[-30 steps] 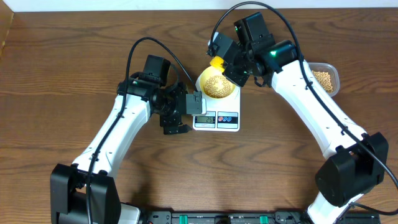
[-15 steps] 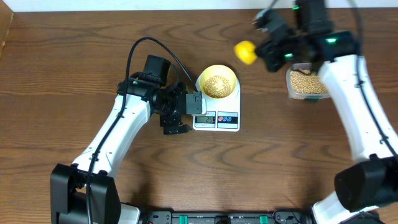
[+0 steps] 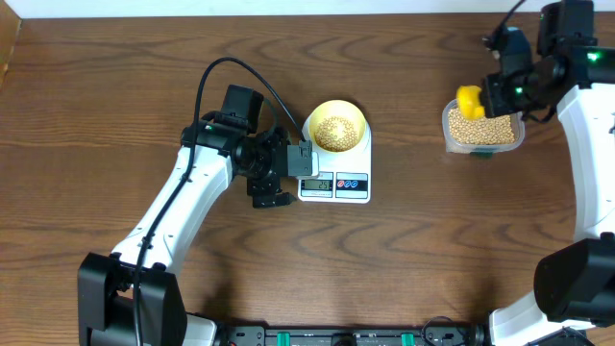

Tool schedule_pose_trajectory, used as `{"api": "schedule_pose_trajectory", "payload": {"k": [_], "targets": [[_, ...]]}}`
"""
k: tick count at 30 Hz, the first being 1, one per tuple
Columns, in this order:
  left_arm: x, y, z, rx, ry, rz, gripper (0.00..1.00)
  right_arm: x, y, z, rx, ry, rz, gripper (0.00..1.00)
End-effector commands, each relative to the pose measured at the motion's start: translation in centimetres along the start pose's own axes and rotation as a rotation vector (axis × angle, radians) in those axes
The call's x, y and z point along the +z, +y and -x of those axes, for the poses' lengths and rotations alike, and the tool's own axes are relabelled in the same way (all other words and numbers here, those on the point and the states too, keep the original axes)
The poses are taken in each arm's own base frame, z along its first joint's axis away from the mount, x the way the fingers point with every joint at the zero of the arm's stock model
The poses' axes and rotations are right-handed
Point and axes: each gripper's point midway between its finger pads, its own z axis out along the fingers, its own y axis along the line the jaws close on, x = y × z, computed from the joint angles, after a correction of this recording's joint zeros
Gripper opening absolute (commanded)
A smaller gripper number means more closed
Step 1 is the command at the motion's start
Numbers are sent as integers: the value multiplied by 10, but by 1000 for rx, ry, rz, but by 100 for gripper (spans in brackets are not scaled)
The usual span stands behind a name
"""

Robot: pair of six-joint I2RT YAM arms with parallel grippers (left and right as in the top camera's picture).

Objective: Scoop item into bowl and weigh 50g on scale
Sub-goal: 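Move the empty scoop with the right gripper back into the soybean tub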

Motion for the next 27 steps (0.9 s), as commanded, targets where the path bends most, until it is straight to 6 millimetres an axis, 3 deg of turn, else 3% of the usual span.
{"api": "schedule_pose_trajectory", "payload": {"k": [1,8,17,22,27], "targets": [[-3,-1,3,1,-23,0,98,-3,-32,-8,53,41,-165,1],[-3,-1,3,1,-23,0,98,12,-62,-23,72,104,-283,1],[-3,-1,3,1,-23,0,97,47,-78,-41,149,189,-271,1],[-3,-1,3,1,-23,0,98,73,-79,-45,186,219,-230,1],[-3,-1,3,1,-23,0,97,98,-65,-46,218,227,-115,1]]}}
